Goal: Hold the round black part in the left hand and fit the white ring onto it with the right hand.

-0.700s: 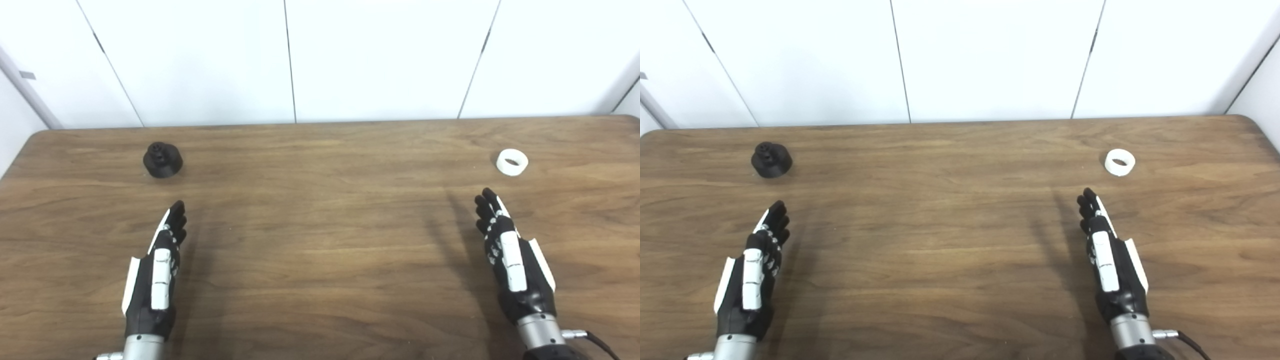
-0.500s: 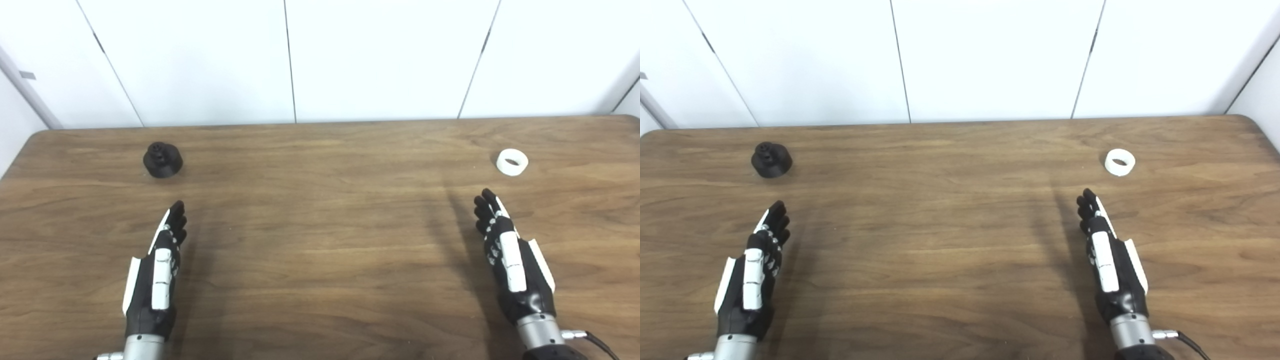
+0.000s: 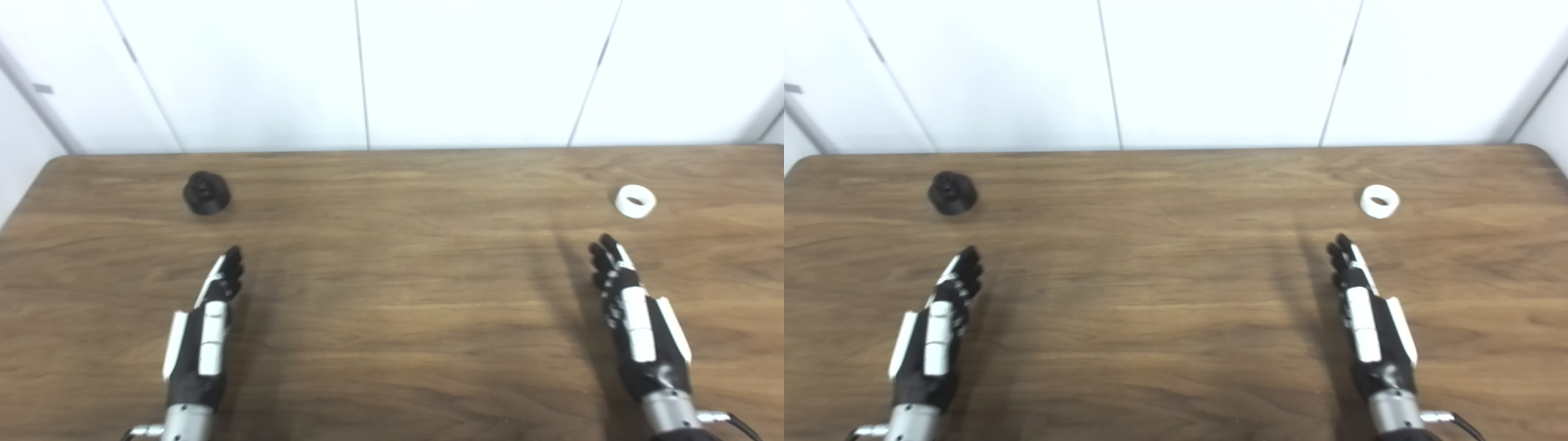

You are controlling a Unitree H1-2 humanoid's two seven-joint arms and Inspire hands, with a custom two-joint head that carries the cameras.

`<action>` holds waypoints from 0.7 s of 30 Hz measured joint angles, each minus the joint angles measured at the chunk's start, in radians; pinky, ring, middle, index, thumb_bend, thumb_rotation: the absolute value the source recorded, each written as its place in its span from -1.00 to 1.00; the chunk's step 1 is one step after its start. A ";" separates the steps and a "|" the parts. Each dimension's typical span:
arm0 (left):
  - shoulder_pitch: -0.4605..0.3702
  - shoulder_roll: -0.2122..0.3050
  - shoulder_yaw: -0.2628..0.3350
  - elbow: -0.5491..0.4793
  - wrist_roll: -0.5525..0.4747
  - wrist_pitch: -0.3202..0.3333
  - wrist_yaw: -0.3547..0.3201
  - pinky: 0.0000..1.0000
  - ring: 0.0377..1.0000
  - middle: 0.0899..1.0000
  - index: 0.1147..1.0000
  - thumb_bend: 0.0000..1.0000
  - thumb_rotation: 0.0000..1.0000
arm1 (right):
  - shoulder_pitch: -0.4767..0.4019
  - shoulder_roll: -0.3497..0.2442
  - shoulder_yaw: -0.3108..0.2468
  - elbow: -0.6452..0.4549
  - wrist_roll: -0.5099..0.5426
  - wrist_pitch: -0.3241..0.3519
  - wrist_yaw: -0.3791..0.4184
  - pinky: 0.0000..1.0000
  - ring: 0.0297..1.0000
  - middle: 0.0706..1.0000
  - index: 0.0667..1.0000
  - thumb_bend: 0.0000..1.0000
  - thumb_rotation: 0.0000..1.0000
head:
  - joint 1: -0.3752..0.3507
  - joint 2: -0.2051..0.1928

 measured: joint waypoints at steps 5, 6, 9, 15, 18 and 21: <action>-0.001 -0.004 -0.017 0.020 0.027 -0.027 0.008 0.90 0.91 0.92 0.88 -0.04 0.88 | 0.000 -0.002 -0.006 0.025 0.007 -0.035 0.007 1.00 0.99 0.97 0.99 -0.01 1.00 | 0.071 -0.038; -0.001 -0.005 -0.019 0.020 0.032 -0.031 0.011 0.90 0.90 0.91 0.87 -0.04 0.86 | 0.000 -0.003 -0.008 0.031 0.012 -0.044 0.010 1.00 1.00 0.97 1.00 -0.03 1.00 | 0.078 -0.040; -0.002 -0.005 -0.026 0.022 0.042 -0.049 0.014 0.94 0.92 0.92 0.89 -0.05 0.89 | 0.000 -0.004 -0.012 0.041 0.043 -0.055 0.022 1.00 1.00 0.99 1.00 -0.11 1.00 | 0.094 -0.049; -0.003 -0.009 -0.039 0.022 0.074 -0.052 0.035 0.98 0.92 0.90 0.86 0.00 0.79 | -0.001 -0.006 -0.017 0.055 0.043 -0.075 0.025 1.00 1.00 0.93 0.99 -0.09 1.00 | 0.106 -0.060; -0.004 -0.009 -0.044 0.022 0.081 -0.051 0.044 0.99 0.92 0.90 0.86 -0.01 0.77 | -0.002 -0.006 -0.017 0.060 0.030 -0.085 0.024 1.00 1.00 0.91 0.99 -0.15 1.00 | 0.100 -0.058; -0.004 -0.011 -0.051 0.022 0.094 -0.048 0.051 1.00 0.94 0.91 0.86 0.06 0.70 | -0.003 -0.006 -0.017 0.063 0.026 -0.089 0.024 1.00 0.99 0.90 0.99 -0.12 1.00 | 0.094 -0.057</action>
